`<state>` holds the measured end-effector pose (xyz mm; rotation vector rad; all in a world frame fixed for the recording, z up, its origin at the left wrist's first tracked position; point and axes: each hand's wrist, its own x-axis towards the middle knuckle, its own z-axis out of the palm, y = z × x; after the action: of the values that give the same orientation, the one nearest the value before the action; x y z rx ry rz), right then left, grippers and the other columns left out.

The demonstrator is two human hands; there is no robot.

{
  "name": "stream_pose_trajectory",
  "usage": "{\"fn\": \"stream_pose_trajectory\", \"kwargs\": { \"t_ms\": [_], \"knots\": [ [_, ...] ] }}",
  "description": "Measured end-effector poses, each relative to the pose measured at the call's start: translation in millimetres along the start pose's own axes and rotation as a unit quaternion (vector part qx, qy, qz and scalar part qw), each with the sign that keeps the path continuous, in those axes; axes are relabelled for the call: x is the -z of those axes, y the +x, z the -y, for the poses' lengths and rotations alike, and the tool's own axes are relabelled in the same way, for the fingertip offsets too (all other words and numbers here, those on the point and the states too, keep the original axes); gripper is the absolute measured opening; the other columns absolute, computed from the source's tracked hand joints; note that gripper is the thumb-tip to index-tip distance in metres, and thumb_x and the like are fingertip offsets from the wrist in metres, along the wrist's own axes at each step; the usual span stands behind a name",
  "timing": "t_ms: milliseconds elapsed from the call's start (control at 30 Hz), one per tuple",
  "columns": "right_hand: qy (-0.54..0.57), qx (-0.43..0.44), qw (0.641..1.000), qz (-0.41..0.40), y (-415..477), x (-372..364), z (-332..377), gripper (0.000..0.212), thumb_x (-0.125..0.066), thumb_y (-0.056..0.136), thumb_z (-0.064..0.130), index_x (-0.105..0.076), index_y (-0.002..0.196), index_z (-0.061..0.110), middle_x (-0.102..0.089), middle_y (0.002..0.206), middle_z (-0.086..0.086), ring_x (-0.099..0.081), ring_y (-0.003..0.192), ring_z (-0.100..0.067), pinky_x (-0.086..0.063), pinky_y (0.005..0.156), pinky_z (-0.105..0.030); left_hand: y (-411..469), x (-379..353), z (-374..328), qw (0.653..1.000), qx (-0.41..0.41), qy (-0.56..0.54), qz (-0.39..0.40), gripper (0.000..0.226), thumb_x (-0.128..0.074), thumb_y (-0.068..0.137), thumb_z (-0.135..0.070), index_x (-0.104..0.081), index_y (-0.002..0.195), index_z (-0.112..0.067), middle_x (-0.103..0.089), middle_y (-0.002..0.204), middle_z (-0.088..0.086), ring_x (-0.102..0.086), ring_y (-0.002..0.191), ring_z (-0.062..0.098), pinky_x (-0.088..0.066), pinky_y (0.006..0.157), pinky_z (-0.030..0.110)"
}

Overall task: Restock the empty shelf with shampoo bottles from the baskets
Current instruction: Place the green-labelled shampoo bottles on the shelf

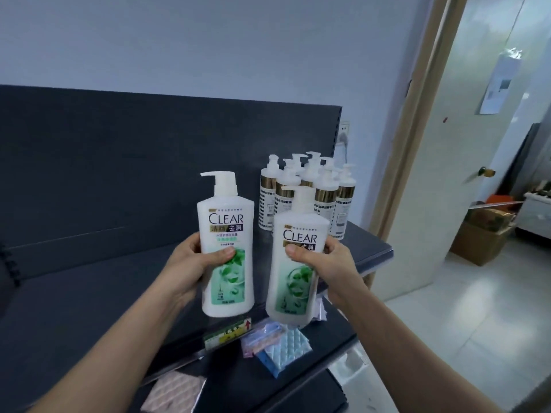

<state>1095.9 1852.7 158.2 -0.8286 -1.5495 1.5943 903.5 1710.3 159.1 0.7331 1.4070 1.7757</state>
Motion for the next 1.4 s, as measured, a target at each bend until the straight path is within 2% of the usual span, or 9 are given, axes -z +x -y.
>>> {"fn": "stream_pose_trajectory", "kwargs": {
  "t_ms": [167, 267, 367, 533, 800, 967, 1133, 1300, 1400],
  "knots": [
    [-0.005, 0.006, 0.999, 0.048, 40, -7, -6, 0.032, -0.089, 0.064, 0.007, -0.075, 0.093, 0.007, -0.078, 0.087, -0.004, -0.075, 0.081, -0.018, -0.057, 0.066, -0.027, 23, 6, -1, 0.998, -0.008, 0.026, -0.065, 0.052, -0.076, 0.065, 0.003, -0.062, 0.115, -0.001, -0.075, 0.097, 0.012, -0.074, 0.077, 0.021, -0.058, 0.056, 0.028],
    [0.000, 0.000, 0.997, 0.074, 65, -14, -12, 0.032, -0.088, 0.064, 0.004, -0.074, 0.092, 0.010, -0.078, 0.089, -0.004, -0.075, 0.083, -0.020, -0.060, 0.071, -0.032, 37, 13, -1, 0.995, -0.012, 0.037, -0.089, 0.052, -0.077, 0.061, 0.000, -0.064, 0.111, -0.003, -0.076, 0.091, 0.008, -0.074, 0.073, 0.018, -0.057, 0.054, 0.026],
    [0.005, -0.015, 0.995, 0.094, 92, -24, -20, 0.045, -0.091, 0.059, 0.008, -0.071, 0.100, 0.006, -0.078, 0.095, -0.007, -0.075, 0.090, -0.026, -0.059, 0.083, -0.044, 54, 20, 0, 0.993, -0.014, 0.045, -0.108, 0.046, -0.078, 0.066, 0.002, -0.064, 0.109, -0.005, -0.075, 0.098, 0.011, -0.074, 0.075, 0.018, -0.056, 0.055, 0.025],
    [-0.009, 0.000, 0.993, 0.116, 135, -43, -23, 0.042, -0.089, 0.063, 0.005, -0.071, 0.101, 0.008, -0.078, 0.091, -0.002, -0.075, 0.087, -0.019, -0.059, 0.076, -0.035, 88, 31, 1, 0.990, -0.017, 0.060, -0.129, 0.044, -0.078, 0.069, 0.004, -0.064, 0.109, -0.007, -0.075, 0.098, 0.009, -0.073, 0.078, 0.017, -0.055, 0.056, 0.023],
    [0.007, -0.003, 0.992, 0.126, 200, -75, -35, 0.046, -0.087, 0.065, 0.000, -0.068, 0.106, 0.005, -0.078, 0.097, -0.005, -0.075, 0.091, -0.022, -0.059, 0.082, -0.040, 144, 49, 6, 0.986, -0.036, 0.074, -0.143, 0.050, -0.080, 0.067, 0.005, -0.063, 0.111, -0.010, -0.075, 0.099, 0.006, -0.071, 0.090, 0.020, -0.054, 0.067, 0.028],
    [0.015, -0.012, 0.990, 0.143, 228, -88, -44, 0.041, -0.085, 0.067, -0.003, -0.068, 0.102, 0.008, -0.078, 0.094, -0.003, -0.075, 0.085, -0.016, -0.059, 0.070, -0.029, 168, 56, 17, 0.984, -0.039, 0.070, -0.159, 0.051, -0.080, 0.067, 0.008, -0.063, 0.110, -0.014, -0.075, 0.098, 0.005, -0.070, 0.090, 0.017, -0.053, 0.067, 0.025],
    [0.014, -0.024, 0.986, 0.162, 254, -97, -51, 0.048, -0.085, 0.066, -0.004, -0.066, 0.109, 0.007, -0.078, 0.096, -0.004, -0.075, 0.086, -0.016, -0.058, 0.068, -0.027, 187, 66, 30, 0.979, -0.044, 0.073, -0.187, 0.055, -0.079, 0.066, 0.011, -0.062, 0.112, -0.014, -0.074, 0.100, 0.006, -0.068, 0.095, 0.019, -0.053, 0.072, 0.027],
    [0.008, -0.034, 0.983, 0.179, 272, -103, -59, 0.046, -0.085, 0.067, -0.002, -0.065, 0.106, 0.012, -0.078, 0.095, -0.002, -0.075, 0.087, -0.016, -0.059, 0.078, -0.035, 201, 72, 39, 0.977, -0.049, 0.079, -0.193, 0.059, -0.083, 0.061, 0.010, -0.063, 0.112, -0.014, -0.075, 0.101, 0.007, -0.067, 0.103, 0.025, -0.053, 0.078, 0.031],
    [-0.006, -0.031, 0.983, 0.181, 281, -107, -65, 0.050, -0.089, 0.064, 0.003, -0.065, 0.106, 0.015, -0.077, 0.098, -0.002, -0.074, 0.092, -0.018, -0.059, 0.085, -0.042, 204, 73, 43, 0.977, -0.043, 0.081, -0.192, 0.075, -0.091, 0.042, -0.013, -0.063, 0.112, -0.017, -0.075, 0.102, 0.006, -0.068, 0.102, 0.023, -0.054, 0.079, 0.032]
  ]
}}
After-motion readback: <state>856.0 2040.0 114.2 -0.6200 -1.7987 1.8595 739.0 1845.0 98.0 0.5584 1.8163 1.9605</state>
